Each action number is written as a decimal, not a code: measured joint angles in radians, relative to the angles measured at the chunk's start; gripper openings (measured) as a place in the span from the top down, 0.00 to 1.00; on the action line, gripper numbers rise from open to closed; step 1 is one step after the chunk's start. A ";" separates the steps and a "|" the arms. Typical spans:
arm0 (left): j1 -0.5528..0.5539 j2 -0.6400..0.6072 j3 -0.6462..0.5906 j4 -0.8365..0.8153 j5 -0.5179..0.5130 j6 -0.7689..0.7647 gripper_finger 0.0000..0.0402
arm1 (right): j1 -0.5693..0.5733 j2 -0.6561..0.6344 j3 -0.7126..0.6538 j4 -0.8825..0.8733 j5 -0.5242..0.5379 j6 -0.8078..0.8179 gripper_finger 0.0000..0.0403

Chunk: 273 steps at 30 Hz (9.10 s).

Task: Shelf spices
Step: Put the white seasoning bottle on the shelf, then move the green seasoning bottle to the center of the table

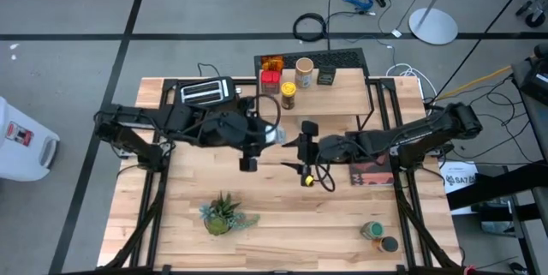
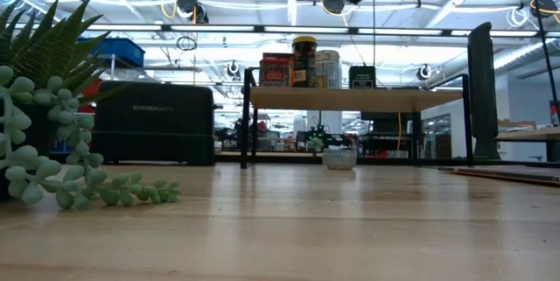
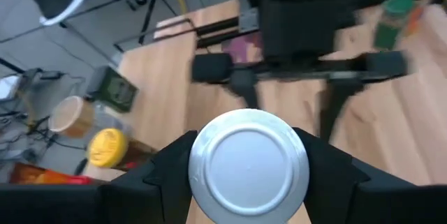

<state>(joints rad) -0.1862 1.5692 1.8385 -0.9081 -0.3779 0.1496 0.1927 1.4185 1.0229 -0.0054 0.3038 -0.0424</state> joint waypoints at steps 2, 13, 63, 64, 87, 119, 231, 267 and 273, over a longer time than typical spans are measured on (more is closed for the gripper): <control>0.016 0.000 0.000 0.014 0.000 0.021 0.47 | 0.013 -0.018 0.000 -0.024 0.025 0.005 0.43; 0.123 0.000 0.000 0.097 0.116 0.091 0.47 | 0.118 -0.111 0.000 -0.248 0.213 0.109 0.43; 0.477 0.459 0.378 0.159 0.395 0.303 0.48 | 0.491 -0.099 0.000 -0.621 0.569 0.699 0.43; 0.479 0.461 0.378 0.158 0.403 0.304 0.48 | 0.491 -0.094 0.000 -0.621 0.570 0.703 0.43; 0.524 0.526 0.378 0.108 0.414 0.354 0.48 | 0.497 -0.058 0.000 -0.605 0.589 0.738 0.43; 0.537 0.569 0.389 0.085 0.452 0.417 0.46 | 0.493 -0.058 0.000 -0.621 0.642 0.719 0.43; 0.546 0.567 0.409 0.107 0.480 0.411 0.33 | 0.482 -0.058 0.000 -0.588 0.636 0.659 0.50; 0.308 0.374 0.518 -0.174 0.413 0.413 0.33 | 0.535 -0.151 0.000 -0.474 0.603 0.491 0.50; 0.206 0.366 0.518 -0.295 0.349 0.404 0.33 | 0.586 -0.206 0.000 -0.457 0.577 0.460 0.50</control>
<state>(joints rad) 0.0201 1.9354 2.3566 -1.2032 -0.0287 0.5535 0.7787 1.2130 1.0225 -0.4624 0.8806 0.4177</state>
